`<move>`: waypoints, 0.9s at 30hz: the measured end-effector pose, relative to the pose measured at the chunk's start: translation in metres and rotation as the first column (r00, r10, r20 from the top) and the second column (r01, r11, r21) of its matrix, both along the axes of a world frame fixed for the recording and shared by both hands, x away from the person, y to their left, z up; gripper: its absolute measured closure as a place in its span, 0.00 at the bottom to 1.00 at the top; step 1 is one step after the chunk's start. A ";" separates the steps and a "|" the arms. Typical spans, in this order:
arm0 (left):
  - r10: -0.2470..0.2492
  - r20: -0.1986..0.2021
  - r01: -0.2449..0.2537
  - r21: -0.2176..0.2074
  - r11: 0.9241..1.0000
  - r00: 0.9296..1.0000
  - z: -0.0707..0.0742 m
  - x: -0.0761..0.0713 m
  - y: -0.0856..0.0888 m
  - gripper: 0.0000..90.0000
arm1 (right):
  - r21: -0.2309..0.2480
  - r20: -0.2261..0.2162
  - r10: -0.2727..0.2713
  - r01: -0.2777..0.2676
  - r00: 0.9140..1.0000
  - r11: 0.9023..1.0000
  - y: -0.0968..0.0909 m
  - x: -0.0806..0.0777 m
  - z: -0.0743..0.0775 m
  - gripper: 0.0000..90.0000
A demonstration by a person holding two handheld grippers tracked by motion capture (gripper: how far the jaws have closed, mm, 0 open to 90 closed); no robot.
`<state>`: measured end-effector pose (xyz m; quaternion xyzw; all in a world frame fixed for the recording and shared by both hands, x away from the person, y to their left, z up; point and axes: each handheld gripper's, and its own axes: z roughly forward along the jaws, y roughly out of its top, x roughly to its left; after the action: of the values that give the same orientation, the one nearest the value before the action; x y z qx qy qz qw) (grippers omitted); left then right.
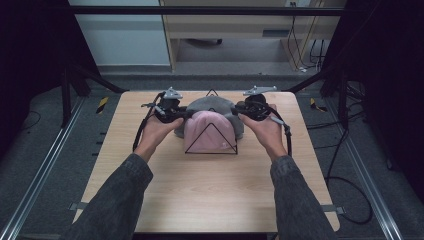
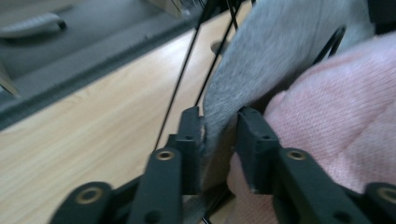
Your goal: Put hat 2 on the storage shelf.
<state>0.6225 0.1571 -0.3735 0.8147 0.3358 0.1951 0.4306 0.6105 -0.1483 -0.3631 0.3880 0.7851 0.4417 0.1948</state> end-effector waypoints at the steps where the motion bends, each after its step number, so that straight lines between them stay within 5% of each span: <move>1: 0.012 0.012 -0.012 0.000 1.000 1.000 0.002 -0.003 0.003 0.72 | 0.014 0.005 -0.012 0.012 1.000 1.000 -0.001 -0.002 0.002 0.69; 6: 0.045 0.082 -0.048 0.036 0.998 0.996 0.018 -0.023 0.016 0.50 | 0.040 0.076 -0.060 0.057 0.995 0.998 -0.010 -0.022 0.016 0.47; 11: 0.025 0.058 -0.029 0.065 0.997 0.998 0.016 -0.046 0.032 0.27 | 0.005 0.121 -0.079 0.079 0.990 0.997 -0.026 -0.054 0.020 0.33; 16: 0.001 0.009 -0.002 0.086 0.996 1.000 -0.008 -0.070 0.051 0.10 | 0.003 0.118 -0.106 0.107 0.987 0.994 -0.040 -0.082 0.004 0.25; 22: 0.012 -0.044 -0.007 0.118 0.993 0.999 -0.050 -0.092 0.071 0.08 | -0.024 0.069 -0.119 0.121 0.990 0.992 -0.047 -0.101 -0.031 0.19; 27: 0.036 -0.151 -0.007 0.191 0.981 0.988 -0.081 -0.100 0.083 0.08 | -0.069 -0.004 -0.124 0.124 0.992 0.990 -0.047 -0.110 -0.068 0.14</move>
<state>0.5228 0.2401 -0.4546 0.8611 0.3566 0.1676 0.3214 0.5003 -0.1952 -0.4314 0.4309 0.7749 0.4000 0.2319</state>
